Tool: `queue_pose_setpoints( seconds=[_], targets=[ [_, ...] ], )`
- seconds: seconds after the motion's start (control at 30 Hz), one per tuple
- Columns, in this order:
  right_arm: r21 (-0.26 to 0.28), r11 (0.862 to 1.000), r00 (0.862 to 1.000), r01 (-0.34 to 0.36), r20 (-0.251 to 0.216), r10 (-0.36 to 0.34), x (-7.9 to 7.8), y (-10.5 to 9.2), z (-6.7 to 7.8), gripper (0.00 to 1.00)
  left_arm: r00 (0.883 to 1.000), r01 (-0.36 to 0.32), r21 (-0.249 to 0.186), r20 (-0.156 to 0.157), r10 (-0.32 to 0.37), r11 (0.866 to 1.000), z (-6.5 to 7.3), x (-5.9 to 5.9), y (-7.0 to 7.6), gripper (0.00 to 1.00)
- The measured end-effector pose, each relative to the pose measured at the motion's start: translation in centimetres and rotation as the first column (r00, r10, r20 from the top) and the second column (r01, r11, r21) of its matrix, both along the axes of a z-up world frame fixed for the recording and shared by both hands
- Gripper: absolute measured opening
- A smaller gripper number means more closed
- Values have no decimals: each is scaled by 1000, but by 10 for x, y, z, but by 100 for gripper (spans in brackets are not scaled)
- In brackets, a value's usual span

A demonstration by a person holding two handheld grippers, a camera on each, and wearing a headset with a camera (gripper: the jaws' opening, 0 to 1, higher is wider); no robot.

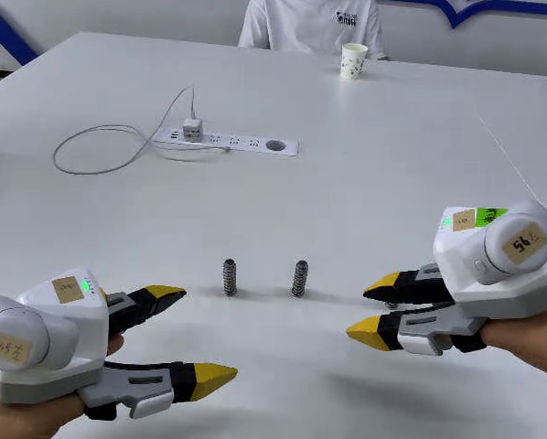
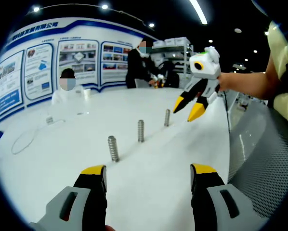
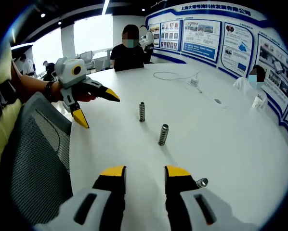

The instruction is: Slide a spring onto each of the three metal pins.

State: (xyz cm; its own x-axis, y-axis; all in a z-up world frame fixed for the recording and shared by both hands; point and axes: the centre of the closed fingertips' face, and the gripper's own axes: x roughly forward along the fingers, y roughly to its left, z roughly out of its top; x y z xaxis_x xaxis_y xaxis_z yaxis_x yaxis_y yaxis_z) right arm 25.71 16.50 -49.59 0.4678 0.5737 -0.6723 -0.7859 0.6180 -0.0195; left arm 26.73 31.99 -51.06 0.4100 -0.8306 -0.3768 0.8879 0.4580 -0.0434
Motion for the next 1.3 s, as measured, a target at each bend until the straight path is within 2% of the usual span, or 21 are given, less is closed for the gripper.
queue_pose_setpoints(
  seconds=[0.37, 0.83, 1.1, 1.3],
  targets=[
    [20, 998, 998, 57, 9, -57, -4, -22, -1, 35, 1000, 3, 1, -3, -3, 1000, 0, 0, -3, 74],
    [36, 989, 989, 141, 31, -142, -8, -53, -3, 42, 1000, 6, 4, -9, -6, 1000, -1, -1, -3, 75],
    [51, 984, 984, 169, 48, -171, -10, -64, -7, 46, 1000, 7, 8, -14, -7, 1000, -3, -2, -3, 76],
    [58, 986, 984, 158, 76, -162, -10, -69, -10, 51, 1000, 5, 7, -16, -5, 1000, -4, -2, -3, 76]
  ],
)
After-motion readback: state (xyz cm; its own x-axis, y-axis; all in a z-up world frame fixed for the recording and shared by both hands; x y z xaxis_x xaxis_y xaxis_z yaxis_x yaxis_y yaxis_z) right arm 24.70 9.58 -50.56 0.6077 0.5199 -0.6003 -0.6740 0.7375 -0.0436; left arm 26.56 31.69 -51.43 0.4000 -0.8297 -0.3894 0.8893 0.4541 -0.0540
